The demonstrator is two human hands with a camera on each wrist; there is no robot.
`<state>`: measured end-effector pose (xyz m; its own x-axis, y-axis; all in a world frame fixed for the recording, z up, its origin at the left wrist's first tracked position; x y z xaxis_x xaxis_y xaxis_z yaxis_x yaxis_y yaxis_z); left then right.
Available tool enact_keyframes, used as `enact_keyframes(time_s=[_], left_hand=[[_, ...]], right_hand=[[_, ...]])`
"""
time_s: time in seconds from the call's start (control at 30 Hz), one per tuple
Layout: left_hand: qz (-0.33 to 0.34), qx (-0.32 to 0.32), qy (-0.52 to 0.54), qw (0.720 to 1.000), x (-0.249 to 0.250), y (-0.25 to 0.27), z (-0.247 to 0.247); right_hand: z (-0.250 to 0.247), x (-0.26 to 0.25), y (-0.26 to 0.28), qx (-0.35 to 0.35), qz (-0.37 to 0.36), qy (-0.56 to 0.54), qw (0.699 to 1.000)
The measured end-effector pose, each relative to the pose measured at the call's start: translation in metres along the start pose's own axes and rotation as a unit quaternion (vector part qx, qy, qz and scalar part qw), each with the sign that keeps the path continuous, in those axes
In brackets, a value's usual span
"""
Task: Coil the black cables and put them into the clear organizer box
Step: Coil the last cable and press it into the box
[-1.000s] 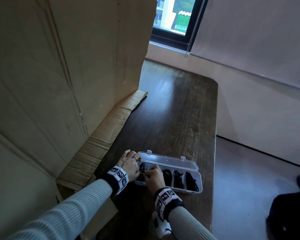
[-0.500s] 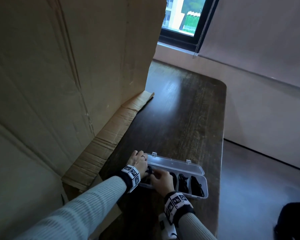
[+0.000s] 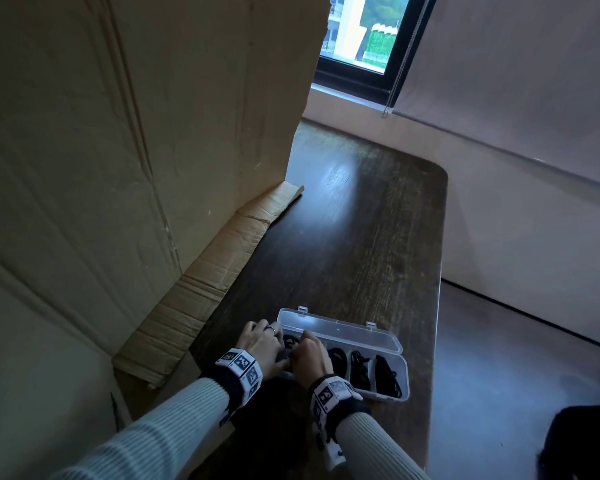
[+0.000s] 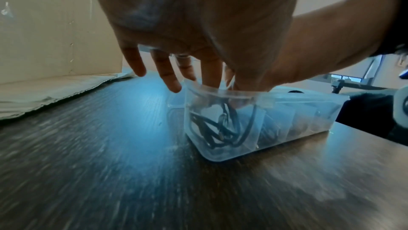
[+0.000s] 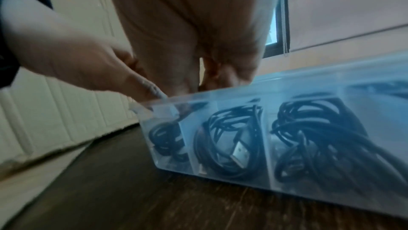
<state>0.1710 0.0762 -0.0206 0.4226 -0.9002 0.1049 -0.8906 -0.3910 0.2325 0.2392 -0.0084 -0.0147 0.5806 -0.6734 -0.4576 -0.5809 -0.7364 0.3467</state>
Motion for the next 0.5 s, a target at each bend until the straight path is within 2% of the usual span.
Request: enact_keyframes(time_s=[0.1, 0.2, 0.23, 0.27, 0.37, 0.5], left_hand=[[0.016, -0.014, -0.034, 0.999, 0.001, 0.000, 0.001], [0.054, -0.014, -0.068, 0.996, 0.004, -0.006, -0.008], [0.037, -0.042, -0.068, 0.996, 0.003, -0.008, -0.012], [0.029, -0.019, -0.061, 0.998, 0.001, -0.012, -0.018], [0.014, -0.043, -0.028, 0.999, -0.004, -0.022, -0.011], [-0.016, -0.046, -0.001, 0.999, -0.004, -0.030, -0.014]], right_hand=[[0.004, 0.009, 0.002, -0.028, -0.019, -0.024, 0.999], [-0.005, 0.021, 0.006, 0.007, 0.011, -0.064, 0.998], [-0.008, 0.023, 0.008, 0.023, 0.023, -0.083, 0.996], [-0.011, 0.023, 0.010, 0.037, 0.031, -0.104, 0.993], [-0.014, 0.021, 0.014, 0.069, 0.030, -0.161, 0.984], [-0.010, 0.018, 0.014, 0.060, 0.039, -0.185, 0.980]])
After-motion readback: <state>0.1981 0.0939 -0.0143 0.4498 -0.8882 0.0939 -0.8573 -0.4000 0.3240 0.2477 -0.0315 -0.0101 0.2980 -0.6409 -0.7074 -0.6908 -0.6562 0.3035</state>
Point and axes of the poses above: each hand's wrist, its own y-axis away from the middle knuckle, its own z-axis out of the palm, x = y × z, the point moved 6 cm from there along -y, towards the middle knuckle, and after that the axes turned 3 degrees about -x, right-handed, at the moved point
